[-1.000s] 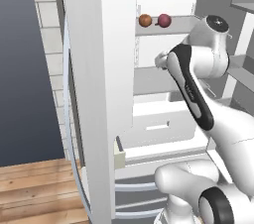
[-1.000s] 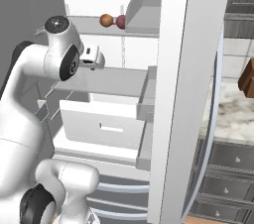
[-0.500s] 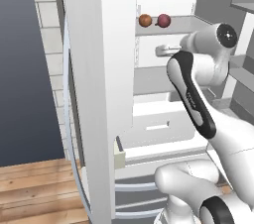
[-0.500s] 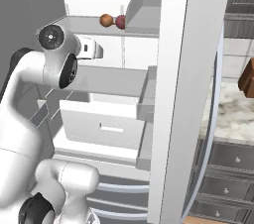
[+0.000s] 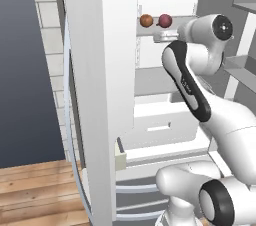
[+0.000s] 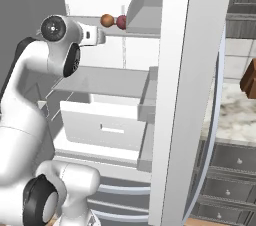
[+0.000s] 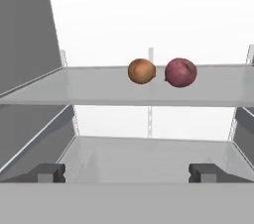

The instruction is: Grab the onions from the fridge, place them in the blender, close the lid, and turn on the blender to create a marinade.

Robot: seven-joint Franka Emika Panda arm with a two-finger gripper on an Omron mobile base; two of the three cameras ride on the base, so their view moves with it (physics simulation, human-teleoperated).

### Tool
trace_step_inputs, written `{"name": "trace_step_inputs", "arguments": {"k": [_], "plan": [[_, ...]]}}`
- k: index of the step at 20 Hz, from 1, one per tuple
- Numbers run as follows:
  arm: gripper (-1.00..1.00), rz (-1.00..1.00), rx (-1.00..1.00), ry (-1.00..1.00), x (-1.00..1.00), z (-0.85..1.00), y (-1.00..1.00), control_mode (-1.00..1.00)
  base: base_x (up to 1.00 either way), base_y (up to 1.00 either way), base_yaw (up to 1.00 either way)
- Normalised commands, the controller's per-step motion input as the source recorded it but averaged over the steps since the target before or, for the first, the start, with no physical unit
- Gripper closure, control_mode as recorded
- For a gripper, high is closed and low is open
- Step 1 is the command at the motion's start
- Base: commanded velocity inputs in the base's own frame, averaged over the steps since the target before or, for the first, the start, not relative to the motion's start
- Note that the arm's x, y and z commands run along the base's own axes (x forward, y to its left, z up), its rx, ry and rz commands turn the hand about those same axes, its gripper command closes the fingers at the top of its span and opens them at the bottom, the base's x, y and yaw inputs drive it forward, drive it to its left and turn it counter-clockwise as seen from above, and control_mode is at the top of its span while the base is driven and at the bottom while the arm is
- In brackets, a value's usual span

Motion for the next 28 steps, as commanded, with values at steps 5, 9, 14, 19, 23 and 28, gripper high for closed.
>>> {"name": "trace_step_inputs", "arguments": {"k": [5, 9, 14, 19, 23, 28], "plan": [[-1.0, 0.0, -0.01, 0.11, 0.36, 0.25, 0.02, -1.0, 0.0, 0.0, 0.0], [-1.0, 0.0, 0.0, 0.04, 0.36, 0.01, 0.08, -1.0, 0.0, 0.0, 0.0], [-1.0, 0.0, 0.0, 0.05, 0.37, 0.0, 0.14, -1.0, 0.0, 0.0, 0.0], [-1.0, 0.0, 0.0, 0.07, 0.41, -0.03, 0.03, -1.0, 0.0, 0.0, 0.0], [-1.0, 0.0, 0.0, 0.08, 0.4, -0.08, 0.0, -1.0, 0.0, 0.0, 0.0], [-1.0, -0.02, 0.0, 0.01, 0.4, -0.07, 0.0, -1.0, 0.0, 0.0, 0.0]]}}
